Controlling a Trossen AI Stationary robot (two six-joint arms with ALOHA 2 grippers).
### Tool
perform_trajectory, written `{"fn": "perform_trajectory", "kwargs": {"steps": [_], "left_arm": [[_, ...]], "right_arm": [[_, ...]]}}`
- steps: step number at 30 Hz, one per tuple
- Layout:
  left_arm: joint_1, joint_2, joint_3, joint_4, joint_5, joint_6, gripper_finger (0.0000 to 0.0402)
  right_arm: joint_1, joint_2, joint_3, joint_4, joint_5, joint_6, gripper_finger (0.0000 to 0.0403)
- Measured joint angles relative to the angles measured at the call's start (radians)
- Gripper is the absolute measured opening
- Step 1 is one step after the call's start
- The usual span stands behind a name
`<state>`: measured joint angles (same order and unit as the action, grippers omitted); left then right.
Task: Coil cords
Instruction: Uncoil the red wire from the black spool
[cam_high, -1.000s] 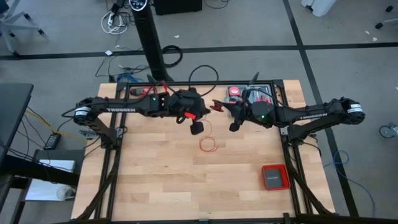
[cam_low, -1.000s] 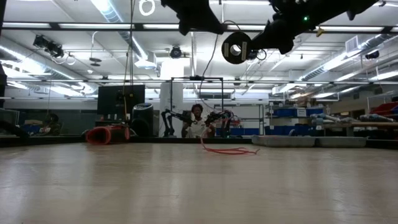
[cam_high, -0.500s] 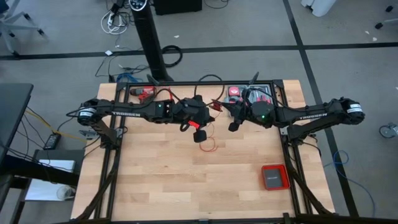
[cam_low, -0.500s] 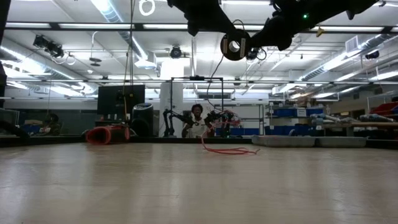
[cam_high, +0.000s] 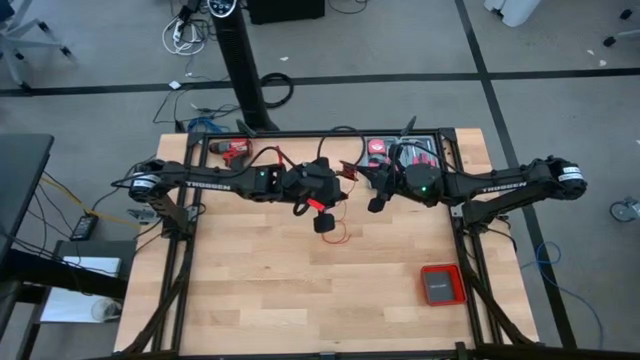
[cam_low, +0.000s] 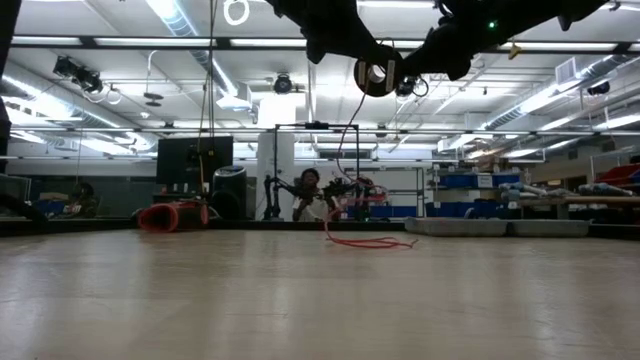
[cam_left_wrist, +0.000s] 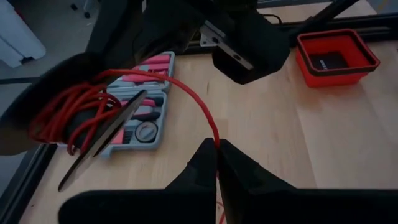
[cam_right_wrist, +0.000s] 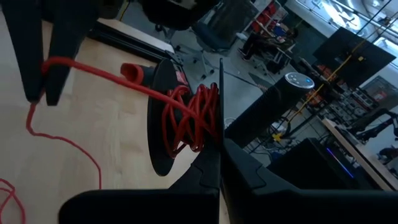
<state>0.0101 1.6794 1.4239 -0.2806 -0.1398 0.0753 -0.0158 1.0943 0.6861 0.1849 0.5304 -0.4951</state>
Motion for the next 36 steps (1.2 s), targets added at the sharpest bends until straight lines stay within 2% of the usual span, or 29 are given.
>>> {"fn": "perform_trajectory", "kwargs": {"steps": [16,20,26,30,36], "left_arm": [[0.0,0.0,0.0,-0.002,-0.003,0.021,0.0007],[0.0,0.0,0.0,-0.002,-0.04,0.05,0.0009],[-0.002,0.0,0.0,-0.009,-0.044,0.055,0.0056],[-0.013,-0.007,0.03,-0.124,-0.055,0.055,0.0089],[-0.018,-0.047,0.068,-0.154,-0.072,0.065,0.0107]], "right_arm": [[0.0,0.0,0.0,0.0,0.005,-0.004,0.0],[0.0,0.0,0.0,-0.005,0.005,-0.004,0.0],[-0.001,0.0,0.0,-0.028,0.005,0.001,0.0],[-0.001,0.0,-0.009,-0.02,0.005,-0.007,0.0],[-0.014,0.0,-0.02,-0.009,0.0,-0.022,0.0]]}}
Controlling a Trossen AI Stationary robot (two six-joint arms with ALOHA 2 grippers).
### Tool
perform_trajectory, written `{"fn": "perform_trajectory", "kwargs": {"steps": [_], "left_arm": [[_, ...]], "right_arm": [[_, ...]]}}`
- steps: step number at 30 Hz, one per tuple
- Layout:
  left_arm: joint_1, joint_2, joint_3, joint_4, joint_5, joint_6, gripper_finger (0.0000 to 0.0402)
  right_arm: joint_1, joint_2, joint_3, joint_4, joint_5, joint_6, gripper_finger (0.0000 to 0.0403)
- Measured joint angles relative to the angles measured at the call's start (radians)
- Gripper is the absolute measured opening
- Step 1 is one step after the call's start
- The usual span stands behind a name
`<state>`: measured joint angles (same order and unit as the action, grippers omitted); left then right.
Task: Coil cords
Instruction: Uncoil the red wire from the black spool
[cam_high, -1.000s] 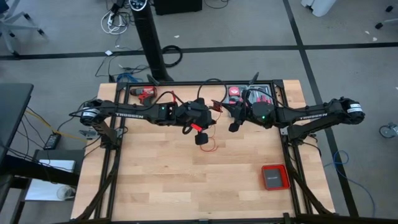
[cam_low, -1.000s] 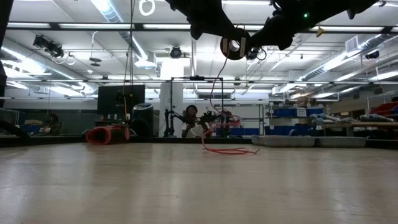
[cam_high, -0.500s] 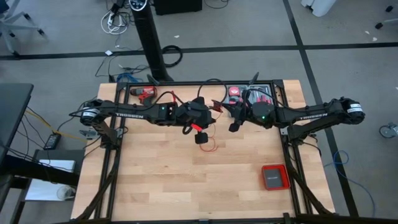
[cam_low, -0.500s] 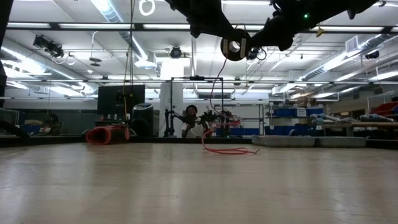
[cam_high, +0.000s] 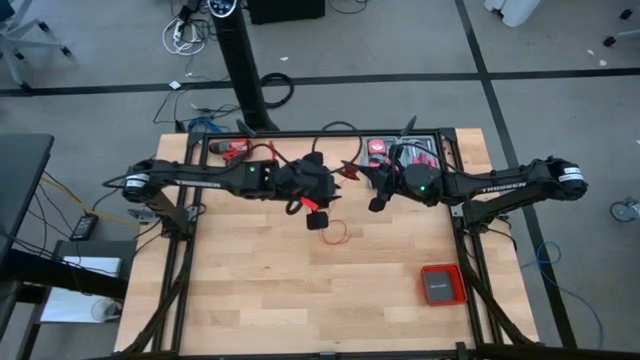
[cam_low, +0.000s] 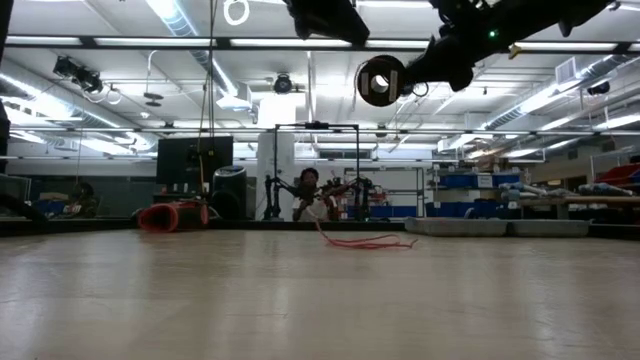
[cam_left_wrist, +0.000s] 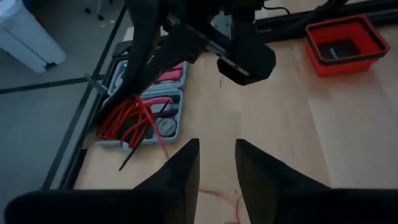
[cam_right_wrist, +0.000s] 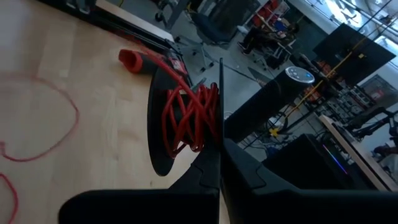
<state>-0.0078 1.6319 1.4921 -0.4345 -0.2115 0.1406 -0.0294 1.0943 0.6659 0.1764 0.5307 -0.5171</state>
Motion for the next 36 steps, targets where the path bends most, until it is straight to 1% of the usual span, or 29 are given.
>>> {"fn": "perform_trajectory", "kwargs": {"steps": [4,6,10,13,17,21,23,27,31,36], "left_arm": [[0.0,-0.02,-0.001,-0.003,0.002,0.014,0.0107],[0.0,-0.034,-0.001,-0.006,-0.006,0.04,0.0108],[0.009,-0.033,-0.001,-0.021,-0.111,0.091,0.0108],[0.029,-0.032,-0.009,-0.023,-0.117,0.115,0.0108],[0.042,-0.032,-0.009,-0.044,-0.119,0.141,0.0108],[0.069,-0.038,-0.01,-0.113,-0.165,0.176,0.0108],[0.087,-0.038,-0.01,-0.131,-0.164,0.174,0.0108],[0.094,-0.038,-0.01,-0.111,-0.112,0.187,0.0108],[0.093,-0.038,-0.01,-0.113,-0.114,0.267,0.0108],[0.093,-0.037,-0.01,-0.106,-0.117,0.283,0.0108]], "right_arm": [[0.0,0.0,0.0,-0.007,0.002,-0.011,0.0],[0.001,0.0,0.0,-0.012,0.02,-0.026,0.0],[0.002,0.0,0.0,0.002,0.019,-0.037,0.0],[0.003,0.0,0.0,0.002,-0.003,-0.037,0.0],[0.006,0.0,0.0,-0.002,-0.004,-0.042,0.0],[0.014,0.0,0.0,0.002,-0.005,-0.059,0.0],[0.015,0.0,0.0,0.003,-0.017,-0.061,0.0],[0.015,0.0,0.0,0.007,-0.031,-0.061,0.0],[0.015,0.0,0.0,0.008,-0.042,-0.059,0.0],[0.015,0.0,0.0,0.01,-0.061,-0.052,0.0]]}}
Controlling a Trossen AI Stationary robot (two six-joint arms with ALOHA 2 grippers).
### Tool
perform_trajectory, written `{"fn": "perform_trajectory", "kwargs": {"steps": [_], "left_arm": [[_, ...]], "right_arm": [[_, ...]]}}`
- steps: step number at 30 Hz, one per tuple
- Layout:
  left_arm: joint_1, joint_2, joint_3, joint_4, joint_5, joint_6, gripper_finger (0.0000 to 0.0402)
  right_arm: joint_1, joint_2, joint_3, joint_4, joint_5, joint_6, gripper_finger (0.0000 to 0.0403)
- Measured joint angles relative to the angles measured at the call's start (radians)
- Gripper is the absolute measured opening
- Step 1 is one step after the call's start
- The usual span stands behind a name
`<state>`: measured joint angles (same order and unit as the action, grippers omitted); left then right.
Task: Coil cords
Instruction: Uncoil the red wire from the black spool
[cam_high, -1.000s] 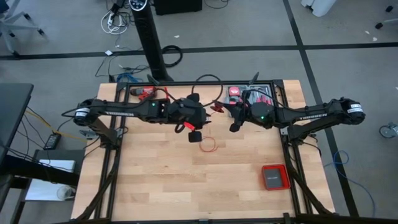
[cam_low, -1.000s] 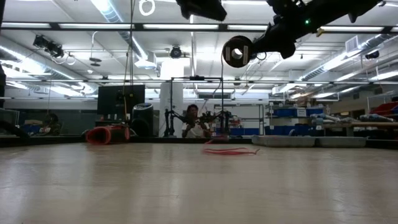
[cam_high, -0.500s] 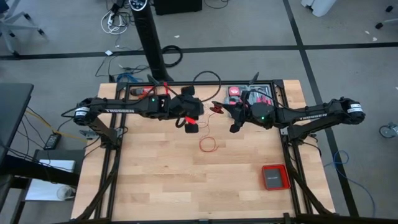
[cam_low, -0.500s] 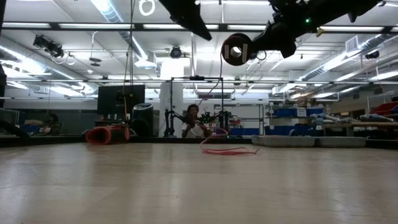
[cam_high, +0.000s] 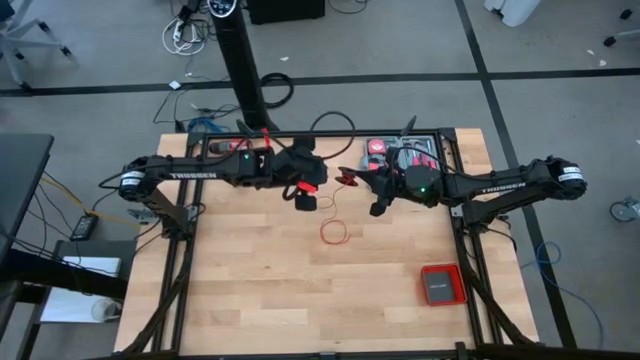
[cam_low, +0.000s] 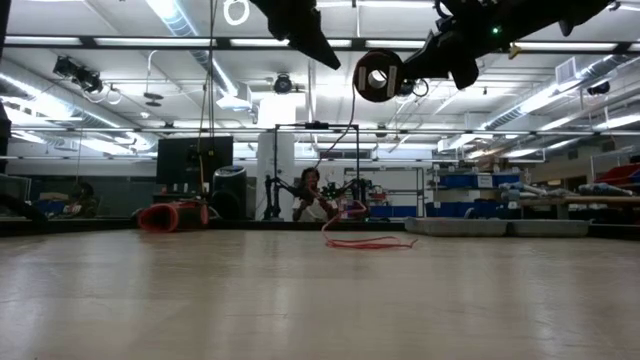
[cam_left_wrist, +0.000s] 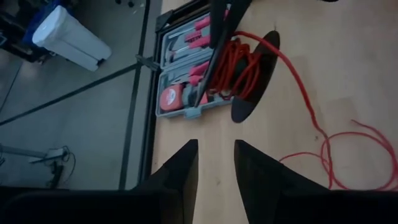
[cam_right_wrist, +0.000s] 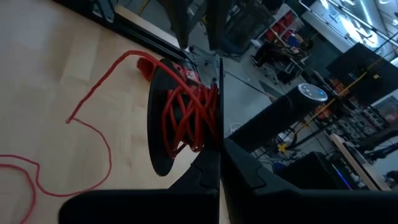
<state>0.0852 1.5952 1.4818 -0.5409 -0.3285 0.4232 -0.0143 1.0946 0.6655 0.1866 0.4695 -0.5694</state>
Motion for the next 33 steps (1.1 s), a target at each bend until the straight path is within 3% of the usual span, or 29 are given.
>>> {"fn": "perform_trajectory", "kwargs": {"steps": [25,33], "left_arm": [[-0.01,0.002,0.0,0.063,0.133,-0.007,0.0108],[-0.041,0.002,0.0,0.068,0.131,-0.004,0.0094]], "right_arm": [[0.0,0.044,-0.001,0.156,-0.082,0.049,0.0],[0.029,0.123,-0.001,0.264,-0.028,0.036,0.0]]}}
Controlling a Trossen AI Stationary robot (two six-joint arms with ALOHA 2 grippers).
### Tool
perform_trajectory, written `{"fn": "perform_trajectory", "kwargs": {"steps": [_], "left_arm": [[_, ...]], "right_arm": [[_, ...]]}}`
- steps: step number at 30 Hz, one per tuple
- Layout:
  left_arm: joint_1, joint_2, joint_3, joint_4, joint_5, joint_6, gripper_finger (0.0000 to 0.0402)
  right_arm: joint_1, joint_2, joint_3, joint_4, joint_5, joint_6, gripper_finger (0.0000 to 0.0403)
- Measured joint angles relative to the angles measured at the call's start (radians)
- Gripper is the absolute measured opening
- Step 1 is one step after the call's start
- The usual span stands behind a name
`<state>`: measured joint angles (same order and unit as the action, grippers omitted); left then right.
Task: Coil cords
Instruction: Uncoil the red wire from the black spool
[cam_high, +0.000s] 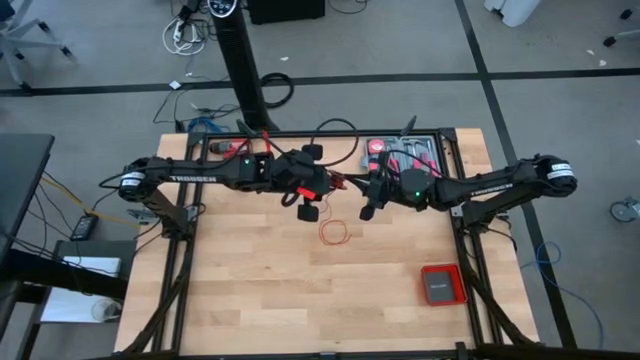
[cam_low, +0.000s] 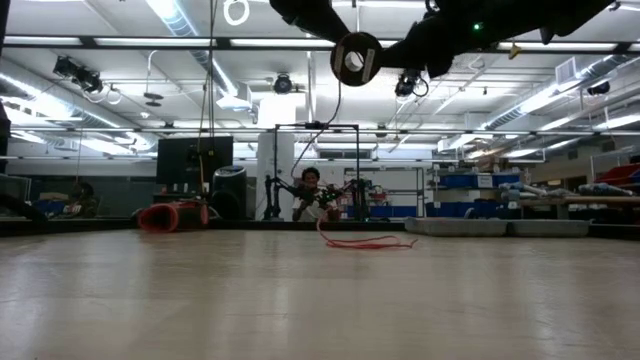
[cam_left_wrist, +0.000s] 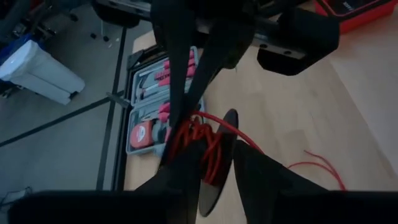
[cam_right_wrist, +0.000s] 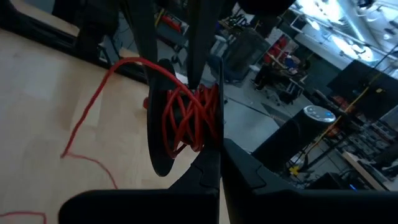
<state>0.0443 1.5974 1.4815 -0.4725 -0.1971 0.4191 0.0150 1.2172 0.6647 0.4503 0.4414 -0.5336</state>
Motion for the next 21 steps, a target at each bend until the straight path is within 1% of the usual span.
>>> {"fn": "perform_trajectory", "kwargs": {"steps": [3,7,9,11,12,16,21], "left_arm": [[-0.005,0.0,0.0,-0.027,-0.004,-0.001,0.0079],[-0.009,-0.001,0.001,-0.034,-0.052,-0.002,0.0056],[-0.01,-0.002,0.001,-0.034,-0.071,0.011,0.0036],[-0.01,-0.002,0.001,-0.033,-0.07,0.027,0.0013],[-0.012,-0.002,0.001,-0.03,-0.067,0.031,0.0008],[-0.025,-0.002,0.0,-0.014,-0.064,0.051,0.0003],[-0.027,0.001,0.0,-0.023,-0.07,0.052,0.0001]], "right_arm": [[0.01,0.0,0.0,0.012,0.018,-0.003,0.0],[0.019,-0.003,0.005,0.013,0.025,-0.003,0.0],[0.024,-0.003,0.009,0.011,0.029,-0.003,0.0],[0.026,-0.004,0.01,0.012,0.028,-0.001,0.0003],[0.029,-0.005,0.01,0.013,0.029,0.001,0.0006],[0.054,-0.007,0.013,0.013,0.059,0.006,0.0037],[0.1,-0.029,0.016,0.032,0.156,0.007,0.0081]]}}
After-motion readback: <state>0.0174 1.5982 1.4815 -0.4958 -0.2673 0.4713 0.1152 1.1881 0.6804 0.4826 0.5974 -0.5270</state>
